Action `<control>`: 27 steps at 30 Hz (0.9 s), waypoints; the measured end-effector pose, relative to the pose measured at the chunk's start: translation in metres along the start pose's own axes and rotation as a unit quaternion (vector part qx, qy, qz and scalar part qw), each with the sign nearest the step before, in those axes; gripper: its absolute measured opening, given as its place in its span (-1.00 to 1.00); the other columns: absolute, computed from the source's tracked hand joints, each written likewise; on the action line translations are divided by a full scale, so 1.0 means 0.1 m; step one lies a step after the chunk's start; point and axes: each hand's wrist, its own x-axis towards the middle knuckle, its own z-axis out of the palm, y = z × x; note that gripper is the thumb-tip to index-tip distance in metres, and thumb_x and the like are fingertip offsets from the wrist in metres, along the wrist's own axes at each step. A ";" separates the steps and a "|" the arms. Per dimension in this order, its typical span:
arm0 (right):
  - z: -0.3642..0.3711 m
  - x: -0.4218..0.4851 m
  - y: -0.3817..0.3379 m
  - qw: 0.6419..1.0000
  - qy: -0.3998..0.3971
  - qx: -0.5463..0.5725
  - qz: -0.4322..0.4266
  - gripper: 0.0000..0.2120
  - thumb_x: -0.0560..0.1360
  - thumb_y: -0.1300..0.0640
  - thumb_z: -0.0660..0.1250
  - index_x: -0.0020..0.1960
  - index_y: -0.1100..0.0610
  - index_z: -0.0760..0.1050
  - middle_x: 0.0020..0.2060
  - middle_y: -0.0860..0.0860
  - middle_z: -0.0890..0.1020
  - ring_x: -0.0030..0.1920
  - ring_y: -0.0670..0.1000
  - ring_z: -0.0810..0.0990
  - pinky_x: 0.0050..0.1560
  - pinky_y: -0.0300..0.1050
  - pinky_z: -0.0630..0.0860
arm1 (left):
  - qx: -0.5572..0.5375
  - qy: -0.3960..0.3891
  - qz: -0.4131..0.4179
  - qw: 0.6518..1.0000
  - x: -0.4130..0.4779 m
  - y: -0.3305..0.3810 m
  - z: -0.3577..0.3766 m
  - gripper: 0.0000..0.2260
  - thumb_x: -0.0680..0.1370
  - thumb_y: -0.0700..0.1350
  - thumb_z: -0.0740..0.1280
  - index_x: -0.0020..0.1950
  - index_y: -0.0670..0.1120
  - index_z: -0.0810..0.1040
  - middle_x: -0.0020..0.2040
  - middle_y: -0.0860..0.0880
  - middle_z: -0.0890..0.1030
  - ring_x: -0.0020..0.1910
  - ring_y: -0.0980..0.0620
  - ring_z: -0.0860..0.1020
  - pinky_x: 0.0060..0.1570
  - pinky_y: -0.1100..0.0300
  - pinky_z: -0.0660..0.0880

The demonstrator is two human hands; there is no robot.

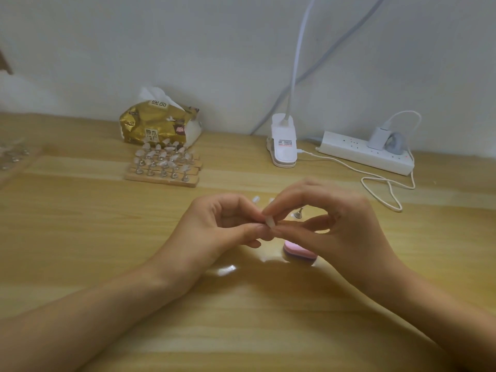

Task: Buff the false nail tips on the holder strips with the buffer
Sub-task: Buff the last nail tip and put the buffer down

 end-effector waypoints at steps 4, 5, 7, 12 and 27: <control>0.00 -0.01 -0.01 1.000 -0.004 -0.006 -0.001 -0.87 0.38 0.16 0.55 -0.09 0.14 0.69 -0.15 -0.09 0.64 -0.08 -0.04 0.67 -0.29 0.00 0.63 | 0.000 0.003 0.001 1.000 0.00 0.00 0.00 -0.92 0.39 -0.24 0.51 -0.20 -0.06 0.69 -0.22 -0.05 0.71 -0.21 0.09 0.68 -0.23 0.29 0.57; 0.00 -0.01 -0.01 1.000 -0.004 -0.008 -0.003 -0.87 0.38 0.17 0.55 -0.09 0.14 0.70 -0.15 -0.09 0.63 -0.08 -0.04 0.67 -0.29 -0.01 0.63 | -0.001 0.005 0.001 1.000 0.00 0.00 0.01 -0.93 0.38 -0.23 0.51 -0.21 -0.07 0.69 -0.22 -0.06 0.71 -0.22 0.09 0.68 -0.24 0.29 0.57; 0.01 -0.01 -0.01 1.000 -0.005 -0.015 -0.009 -0.88 0.38 0.19 0.56 -0.09 0.15 0.70 -0.15 -0.09 0.63 -0.10 -0.04 0.67 -0.29 -0.02 0.64 | 0.002 0.009 -0.001 1.000 -0.01 0.01 0.01 -0.95 0.34 -0.20 0.48 -0.22 -0.08 0.69 -0.23 -0.07 0.71 -0.23 0.09 0.67 -0.25 0.31 0.55; 0.01 -0.01 0.00 0.999 -0.004 -0.023 -0.025 -0.89 0.38 0.21 0.57 -0.10 0.15 0.70 -0.16 -0.12 0.61 -0.13 -0.06 0.66 -0.30 -0.06 0.64 | 0.016 0.006 0.001 1.000 -0.01 0.02 0.02 -0.94 0.35 -0.20 0.51 -0.23 -0.07 0.69 -0.25 -0.09 0.70 -0.26 0.10 0.66 -0.27 0.32 0.53; 0.07 -0.03 0.01 1.000 0.013 0.018 0.017 -0.90 0.38 0.17 0.54 -0.12 0.15 0.69 -0.16 -0.14 0.62 -0.08 -0.05 0.65 -0.37 -0.02 0.62 | 0.013 0.023 -0.001 1.000 0.00 0.01 0.02 -0.95 0.30 -0.22 0.48 -0.28 -0.11 0.66 -0.27 -0.06 0.69 -0.30 0.11 0.64 -0.29 0.33 0.52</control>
